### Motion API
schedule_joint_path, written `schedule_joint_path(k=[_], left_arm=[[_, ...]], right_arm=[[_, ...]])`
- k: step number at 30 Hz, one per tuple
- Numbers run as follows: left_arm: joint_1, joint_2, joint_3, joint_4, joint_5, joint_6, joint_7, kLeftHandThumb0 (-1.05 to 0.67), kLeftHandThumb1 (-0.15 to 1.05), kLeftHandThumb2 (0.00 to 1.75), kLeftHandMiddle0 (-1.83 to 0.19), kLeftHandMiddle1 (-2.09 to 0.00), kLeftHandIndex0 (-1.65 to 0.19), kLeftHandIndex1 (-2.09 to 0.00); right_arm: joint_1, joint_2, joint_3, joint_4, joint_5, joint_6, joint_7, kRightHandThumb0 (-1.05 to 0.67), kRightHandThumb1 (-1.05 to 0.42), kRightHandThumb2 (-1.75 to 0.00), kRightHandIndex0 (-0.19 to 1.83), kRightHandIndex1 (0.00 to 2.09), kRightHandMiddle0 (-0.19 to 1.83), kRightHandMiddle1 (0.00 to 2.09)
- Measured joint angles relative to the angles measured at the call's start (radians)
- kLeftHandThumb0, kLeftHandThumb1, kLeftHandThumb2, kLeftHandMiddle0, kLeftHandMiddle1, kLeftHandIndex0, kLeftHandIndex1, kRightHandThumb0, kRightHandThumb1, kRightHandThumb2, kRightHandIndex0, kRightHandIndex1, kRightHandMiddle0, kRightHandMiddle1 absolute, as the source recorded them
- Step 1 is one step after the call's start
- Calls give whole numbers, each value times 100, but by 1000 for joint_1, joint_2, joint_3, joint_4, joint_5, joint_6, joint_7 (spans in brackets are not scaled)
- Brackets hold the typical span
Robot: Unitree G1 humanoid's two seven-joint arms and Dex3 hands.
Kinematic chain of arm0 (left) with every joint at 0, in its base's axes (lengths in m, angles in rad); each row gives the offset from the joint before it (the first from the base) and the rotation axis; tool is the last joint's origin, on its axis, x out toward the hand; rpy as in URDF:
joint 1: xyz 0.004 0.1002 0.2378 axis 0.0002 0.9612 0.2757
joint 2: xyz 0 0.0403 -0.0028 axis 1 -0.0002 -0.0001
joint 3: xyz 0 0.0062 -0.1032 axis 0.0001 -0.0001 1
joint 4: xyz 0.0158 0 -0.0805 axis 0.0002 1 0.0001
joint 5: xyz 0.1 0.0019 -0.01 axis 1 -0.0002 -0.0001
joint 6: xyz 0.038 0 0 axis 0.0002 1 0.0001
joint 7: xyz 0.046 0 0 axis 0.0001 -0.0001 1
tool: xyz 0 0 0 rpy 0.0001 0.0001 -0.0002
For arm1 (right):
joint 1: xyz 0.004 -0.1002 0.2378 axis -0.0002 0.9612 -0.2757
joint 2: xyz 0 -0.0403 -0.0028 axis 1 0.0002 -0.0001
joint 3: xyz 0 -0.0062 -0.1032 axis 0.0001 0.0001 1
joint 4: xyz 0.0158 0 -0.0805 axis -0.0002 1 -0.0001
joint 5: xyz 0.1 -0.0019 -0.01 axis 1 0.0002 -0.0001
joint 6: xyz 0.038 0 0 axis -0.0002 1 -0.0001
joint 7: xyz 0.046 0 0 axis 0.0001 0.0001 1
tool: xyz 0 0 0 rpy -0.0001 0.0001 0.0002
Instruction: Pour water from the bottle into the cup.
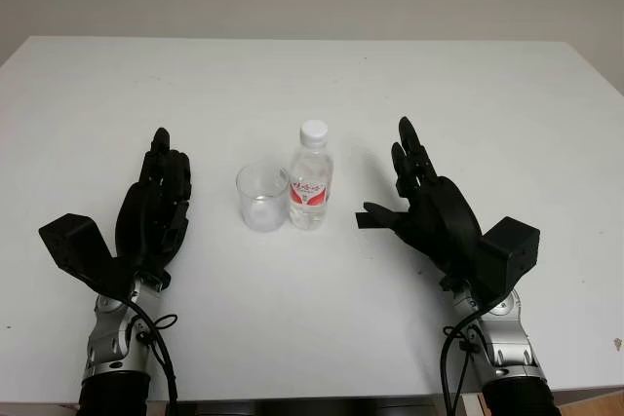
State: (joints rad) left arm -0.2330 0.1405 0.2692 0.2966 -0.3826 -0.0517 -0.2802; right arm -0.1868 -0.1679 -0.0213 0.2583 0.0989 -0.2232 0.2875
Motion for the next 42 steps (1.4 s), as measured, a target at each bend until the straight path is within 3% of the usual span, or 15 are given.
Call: schedule_joint_path(k=[18,28,42], left_arm=[[-5,0,-3,17,10,-17,16,-70,105,46,16,-5,16,-5],[-10,-9,-2,21,-3,-24,15,-68,105,45,16,-5,17,-5],[-10,-9,-1,19,-1,-26,17,-69,105,44,15,-6,15,-5]], right_arm=[[-95,5,20,75,-14,-14,41,-93,-88,-5,-19,0,-19,0],[-237,68,100,229,-75,-60,58,-97,-85,-4,-19,0,-19,0],[-267,110,144,285,-105,-52,87,-98,-83,-5,-19,0,-19,0]])
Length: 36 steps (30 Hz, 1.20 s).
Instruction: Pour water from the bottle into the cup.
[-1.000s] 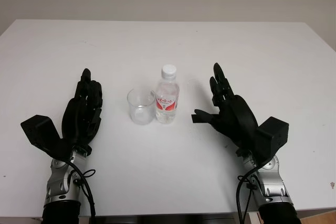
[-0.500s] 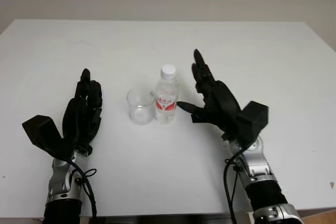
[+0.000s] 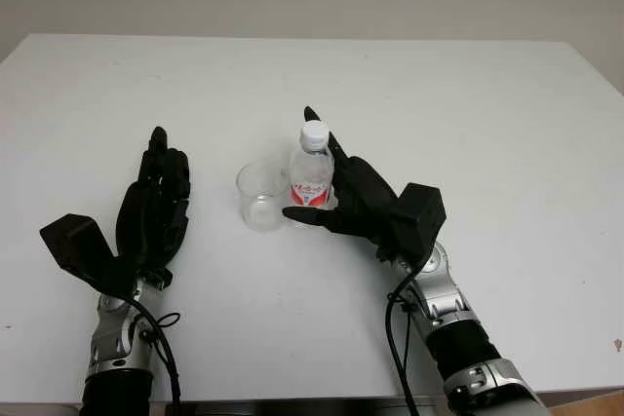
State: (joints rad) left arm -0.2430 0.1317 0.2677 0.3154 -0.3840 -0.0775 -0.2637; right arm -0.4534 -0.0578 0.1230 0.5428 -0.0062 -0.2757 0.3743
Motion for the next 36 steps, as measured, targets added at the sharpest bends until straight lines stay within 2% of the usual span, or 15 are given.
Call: schedule_joint_path(k=[7,10,11,12,13,14,15,16,17,19,21,22,28,32,36], left_arm=[[0,0,0,0,0,-1,0,-69,105,44,15,-5,16,-5],[0,0,1,0,-1,-1,-2,-68,105,44,15,-5,16,-5],[0,0,1,0,-1,-1,-2,-68,105,44,15,-6,15,-6],[0,0,1,0,-1,-1,-1,-68,105,43,14,-6,15,-6],[0,0,1,0,-1,-1,-1,-69,105,43,15,-6,15,-6],[0,0,1,0,-1,-1,-1,-69,105,43,15,-6,15,-6],[0,0,1,0,-1,-1,-1,-69,105,44,15,-5,15,-6],[0,0,1,0,-1,-1,-1,-69,105,44,15,-5,15,-5],[0,0,1,-1,-1,-1,-1,-68,105,44,15,-5,15,-5],[0,0,1,-1,-1,-2,-1,-69,105,44,15,-5,16,-5],[0,0,1,-1,1,-6,-1,-69,105,45,15,-5,16,-5],[0,0,1,-1,2,-7,-1,-69,105,45,15,-5,16,-5],[0,0,0,0,1,-7,-1,-69,105,45,15,-5,15,-5],[0,0,0,0,1,-7,-1,-69,105,44,15,-5,15,-5],[0,0,1,1,0,-7,-2,-69,105,45,15,-6,15,-5]], right_arm=[[-5,30,-9,23,12,-10,-19,-87,-80,-5,-19,0,-19,0],[-4,53,-20,30,3,-33,-86,-82,-82,-6,-12,4,-7,7],[-4,59,-22,30,-6,-44,-115,-76,-83,-6,-7,19,-8,38],[-4,64,-23,30,-14,-51,-140,-68,-83,-5,-10,78,-15,100],[-4,68,-24,30,-19,-59,-159,-63,-84,-6,-10,136,-16,152],[-4,71,-25,30,-22,-69,-174,-60,-85,-6,-12,169,-18,180],[-4,72,-25,30,-25,-78,-186,-57,-86,-6,0,193,-5,197],[-4,74,-26,30,-26,-82,-194,-56,-87,-6,13,201,6,203],[-4,76,-27,30,-25,-82,-197,-56,-89,-6,30,205,20,206],[-4,78,-26,30,-30,-83,-206,-56,-96,-7,86,209,57,209],[-4,76,-22,29,-53,-91,-227,-54,-101,-8,119,209,83,209],[-4,74,-17,27,-69,-93,-235,-54,-103,-8,128,209,92,209],[-4,60,-1,22,-120,-116,-260,-46,-105,-15,162,209,135,209],[-4,57,-1,21,-131,-122,-264,-43,-105,-19,178,209,151,209],[-4,50,4,21,-150,-134,-268,-41,-105,-21,183,209,156,209]])
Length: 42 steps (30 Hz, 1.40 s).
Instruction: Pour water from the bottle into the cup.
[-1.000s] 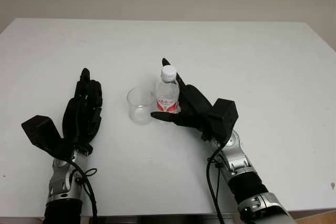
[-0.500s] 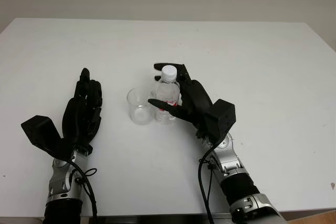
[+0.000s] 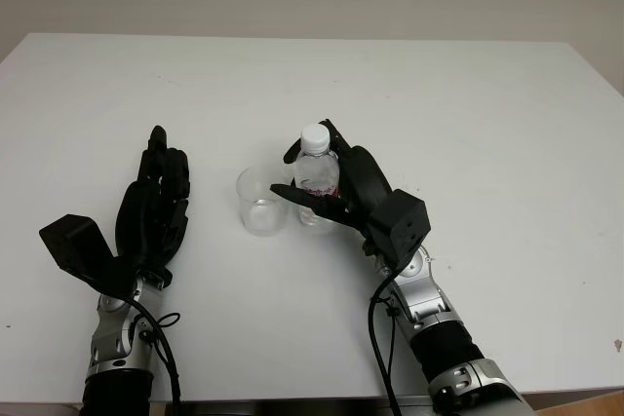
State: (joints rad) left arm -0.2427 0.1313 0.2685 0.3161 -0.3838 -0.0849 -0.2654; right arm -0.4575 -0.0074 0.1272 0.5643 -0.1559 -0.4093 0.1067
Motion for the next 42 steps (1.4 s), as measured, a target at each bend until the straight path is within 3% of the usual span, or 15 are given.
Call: schedule_joint_path(k=[13,22,25,28,32,35,42], left_arm=[[0,1,3,4,1,-5,-2,-70,105,43,14,-6,14,-6],[-2,1,4,5,-1,-4,-4,-69,105,43,15,-5,15,-5],[-5,1,4,8,-1,-4,-4,-69,105,44,15,-5,16,-5],[-7,2,5,10,-2,-5,-6,-69,105,44,16,-5,16,-5],[-8,1,8,11,-6,-5,-9,-68,105,43,15,-5,16,-5],[-10,1,9,12,-4,-6,-9,-69,105,43,15,-5,15,-6],[-13,-1,9,12,0,-9,-5,-69,105,44,15,-6,15,-6]], right_arm=[[0,-10,-6,11,-4,-27,-34,-36,-105,-47,183,209,180,209],[-92,-45,-102,50,71,-60,-61,-30,-105,-44,179,209,161,209],[-153,-64,-136,92,103,-74,-57,-32,-105,-39,152,209,122,209],[-216,-87,-161,161,112,-88,-67,-33,-105,-36,139,209,108,209],[-269,-114,-157,239,59,-114,-108,-34,-105,-36,143,209,112,209],[-316,-149,-105,301,-55,-122,-177,-33,-105,-35,140,209,104,209],[-447,-197,16,439,-245,-172,-280,-33,-105,-33,147,209,108,209]])
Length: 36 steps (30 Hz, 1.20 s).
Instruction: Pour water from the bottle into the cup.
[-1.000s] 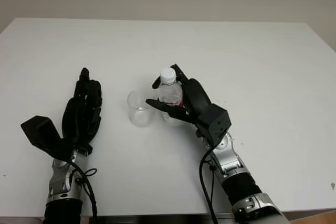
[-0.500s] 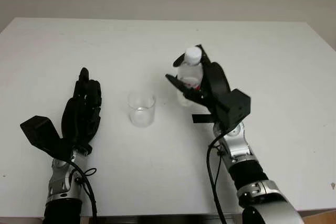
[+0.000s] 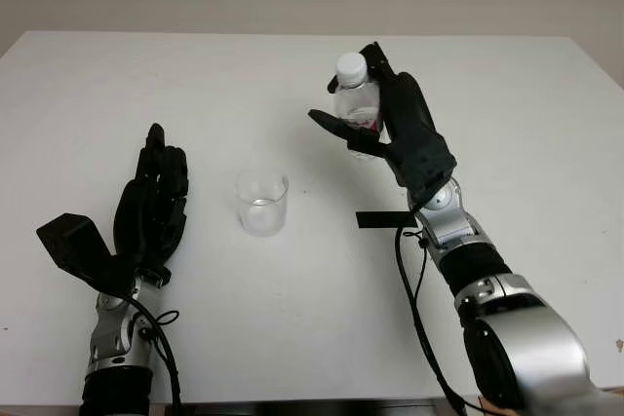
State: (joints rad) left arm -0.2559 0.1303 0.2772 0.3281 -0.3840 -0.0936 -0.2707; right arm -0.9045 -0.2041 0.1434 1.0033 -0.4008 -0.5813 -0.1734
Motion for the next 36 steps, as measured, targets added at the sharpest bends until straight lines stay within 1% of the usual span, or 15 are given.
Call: schedule_joint_path(k=[3,8,11,15,19,27,28,31,33,36], left_arm=[[0,-1,-2,0,2,-3,2,-69,105,44,15,-6,15,-6],[0,-2,-5,0,2,-8,1,-69,105,46,16,-5,16,-5],[0,-6,-6,0,4,-14,4,-69,105,46,15,-5,16,-5],[0,-10,-6,1,4,-22,3,-69,105,45,16,-5,17,-5],[0,-12,-6,1,4,-24,3,-69,105,45,16,-5,17,-5],[-3,-12,-5,5,1,-24,3,-69,105,43,16,-6,17,-5],[-4,-12,-5,7,1,-24,3,-69,105,43,16,-6,17,-5],[-8,-12,-6,9,2,-24,3,-69,105,43,16,-6,16,-6],[-9,-12,-6,10,2,-24,3,-69,105,43,16,-5,17,-5],[-10,-12,-6,10,1,-22,3,-69,105,43,16,-5,17,-5]], right_arm=[[-37,-17,57,42,-75,0,-44,-37,-105,-28,141,209,106,209],[-104,-37,176,107,-242,27,-202,-42,-105,-21,133,209,99,209],[-141,-40,231,140,-306,47,-275,-41,-105,-18,133,209,96,209],[-177,-40,290,173,-358,55,-349,-40,-105,-18,140,209,100,209],[-205,-47,344,193,-409,58,-420,-40,-105,-20,138,209,99,209],[-226,-81,419,232,-478,60,-540,-40,-105,-24,134,209,96,209],[-235,-86,435,236,-496,61,-571,-41,-105,-24,132,209,95,209],[-258,-101,498,244,-575,66,-727,-44,-105,-20,122,209,84,209],[-278,-110,549,253,-635,79,-838,-46,-105,-21,121,209,81,209],[-307,-117,617,268,-709,96,-949,-47,-105,-25,123,209,91,209]])
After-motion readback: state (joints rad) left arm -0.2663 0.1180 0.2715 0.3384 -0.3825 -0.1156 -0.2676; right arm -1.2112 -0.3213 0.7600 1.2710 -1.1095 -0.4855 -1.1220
